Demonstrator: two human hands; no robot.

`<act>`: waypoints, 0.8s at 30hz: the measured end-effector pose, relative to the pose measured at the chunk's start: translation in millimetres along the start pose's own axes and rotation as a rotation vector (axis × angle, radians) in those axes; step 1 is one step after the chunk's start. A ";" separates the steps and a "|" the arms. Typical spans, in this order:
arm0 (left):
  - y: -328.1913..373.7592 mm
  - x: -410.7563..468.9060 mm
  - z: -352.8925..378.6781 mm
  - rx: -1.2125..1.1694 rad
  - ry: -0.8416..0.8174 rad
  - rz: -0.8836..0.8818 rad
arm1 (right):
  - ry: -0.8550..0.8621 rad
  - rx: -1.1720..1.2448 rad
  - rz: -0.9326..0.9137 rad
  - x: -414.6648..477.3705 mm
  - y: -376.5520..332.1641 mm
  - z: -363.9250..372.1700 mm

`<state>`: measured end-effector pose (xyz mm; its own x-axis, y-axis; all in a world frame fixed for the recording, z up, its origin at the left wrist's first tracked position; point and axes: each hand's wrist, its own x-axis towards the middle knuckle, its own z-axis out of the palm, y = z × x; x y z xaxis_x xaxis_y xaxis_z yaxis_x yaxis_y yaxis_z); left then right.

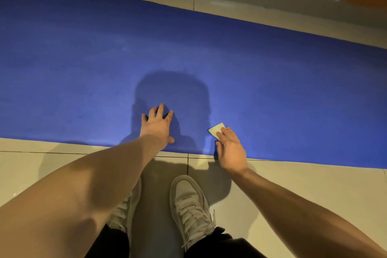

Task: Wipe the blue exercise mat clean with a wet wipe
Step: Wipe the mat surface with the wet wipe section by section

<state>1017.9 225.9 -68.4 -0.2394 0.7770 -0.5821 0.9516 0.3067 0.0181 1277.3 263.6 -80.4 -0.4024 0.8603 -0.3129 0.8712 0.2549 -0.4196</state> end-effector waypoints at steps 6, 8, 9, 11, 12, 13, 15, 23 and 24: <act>-7.6 -4.9 -0.2 -0.011 0.035 -0.028 | -0.149 -0.289 -0.104 -11.6 4.8 24.6; -15.4 -9.0 6.3 -0.048 0.040 -0.075 | -0.170 -0.385 -0.065 -9.1 1.2 25.9; -17.7 -11.1 10.1 -0.062 0.036 -0.089 | -0.158 -0.416 -0.045 -8.4 -1.0 28.2; -17.9 -11.7 14.1 -0.054 0.033 -0.107 | -0.101 -0.412 -0.017 -5.5 -7.5 35.5; -14.9 -11.0 13.7 -0.040 0.027 -0.113 | -0.073 -0.367 0.006 -4.7 -9.2 39.5; -11.2 -10.0 13.4 -0.027 0.019 -0.121 | -0.044 -0.319 0.034 -5.6 -9.0 44.0; -8.6 -6.6 12.6 -0.007 0.020 -0.146 | 0.005 -0.293 0.031 -6.5 -14.3 53.1; -11.2 -6.1 11.4 -0.021 0.025 -0.125 | -0.127 -0.250 -0.437 -6.6 -22.5 47.4; -11.9 -6.6 11.7 -0.020 0.026 -0.119 | -0.121 -0.301 -0.477 -6.9 -6.8 43.0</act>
<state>1010.4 210.7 -74.3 -0.3557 0.7485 -0.5597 0.9122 0.4084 -0.0335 1262.0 236.9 -112.0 -0.7840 0.5676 -0.2513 0.6203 0.7316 -0.2827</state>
